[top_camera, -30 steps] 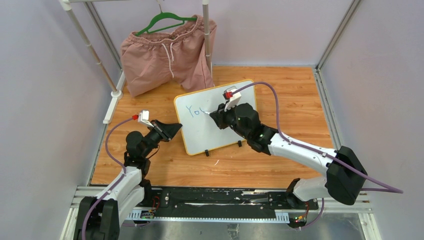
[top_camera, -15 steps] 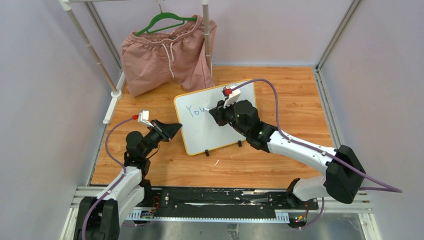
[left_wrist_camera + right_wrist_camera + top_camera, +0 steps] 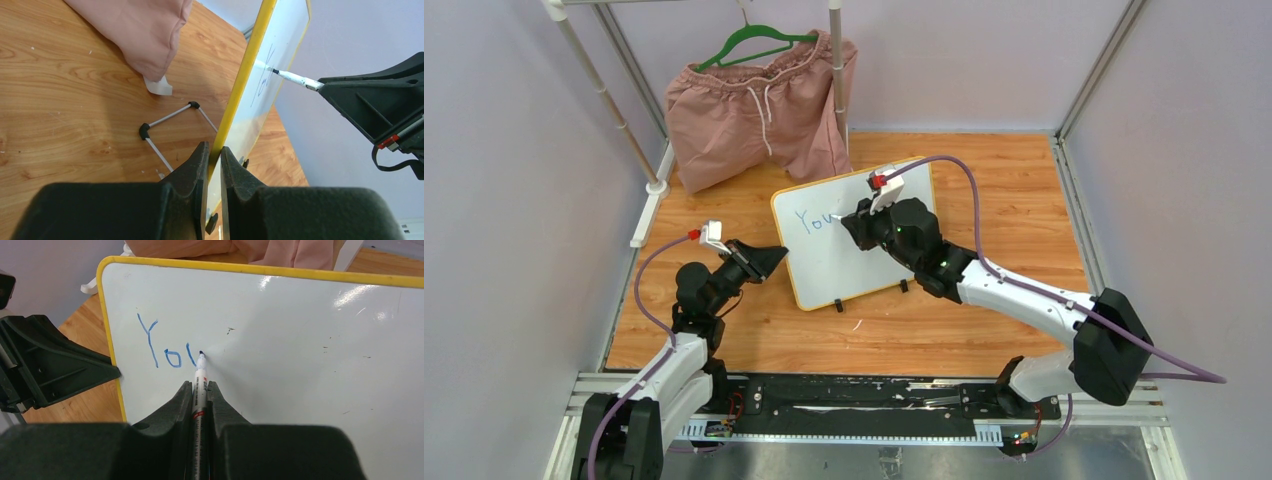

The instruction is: Write a sentence on the whiteboard

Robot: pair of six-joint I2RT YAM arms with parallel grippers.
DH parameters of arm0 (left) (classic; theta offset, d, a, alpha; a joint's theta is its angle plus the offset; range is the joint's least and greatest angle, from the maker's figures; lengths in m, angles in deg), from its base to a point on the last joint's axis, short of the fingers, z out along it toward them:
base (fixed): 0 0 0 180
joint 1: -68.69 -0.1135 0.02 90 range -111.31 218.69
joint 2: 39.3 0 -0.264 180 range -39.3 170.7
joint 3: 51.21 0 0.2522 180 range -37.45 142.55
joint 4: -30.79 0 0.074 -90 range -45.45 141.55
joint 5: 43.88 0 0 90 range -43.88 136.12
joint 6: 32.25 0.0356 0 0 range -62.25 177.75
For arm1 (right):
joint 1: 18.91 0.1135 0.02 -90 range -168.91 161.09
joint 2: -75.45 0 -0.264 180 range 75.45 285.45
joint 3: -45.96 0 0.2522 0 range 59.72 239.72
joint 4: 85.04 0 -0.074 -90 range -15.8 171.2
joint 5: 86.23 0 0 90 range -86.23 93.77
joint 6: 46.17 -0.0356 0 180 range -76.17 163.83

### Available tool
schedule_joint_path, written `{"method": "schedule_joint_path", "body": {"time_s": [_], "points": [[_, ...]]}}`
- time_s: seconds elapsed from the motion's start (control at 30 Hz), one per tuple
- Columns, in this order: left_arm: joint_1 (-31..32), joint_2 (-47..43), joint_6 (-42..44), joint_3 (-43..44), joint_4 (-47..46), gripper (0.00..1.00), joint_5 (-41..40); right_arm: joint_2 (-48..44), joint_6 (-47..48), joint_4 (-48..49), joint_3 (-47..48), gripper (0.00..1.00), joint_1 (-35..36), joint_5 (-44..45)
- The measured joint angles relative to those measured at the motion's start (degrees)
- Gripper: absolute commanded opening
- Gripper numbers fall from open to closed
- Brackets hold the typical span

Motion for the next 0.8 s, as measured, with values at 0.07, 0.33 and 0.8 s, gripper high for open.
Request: {"method": "schedule_joint_path", "body": {"time_s": [0.07, 0.33, 0.8], "points": [[0.0, 0.0, 0.0, 0.0, 0.0, 0.00, 0.0, 0.0, 0.0, 0.0, 0.0, 0.00, 0.0, 0.0], [0.0, 0.0, 0.0, 0.0, 0.0, 0.00, 0.0, 0.1, 0.0, 0.0, 0.4, 0.00, -0.2, 0.0], [0.0, 0.0, 0.0, 0.0, 0.0, 0.00, 0.0, 0.3, 0.0, 0.0, 0.8, 0.00, -0.2, 0.0]]}}
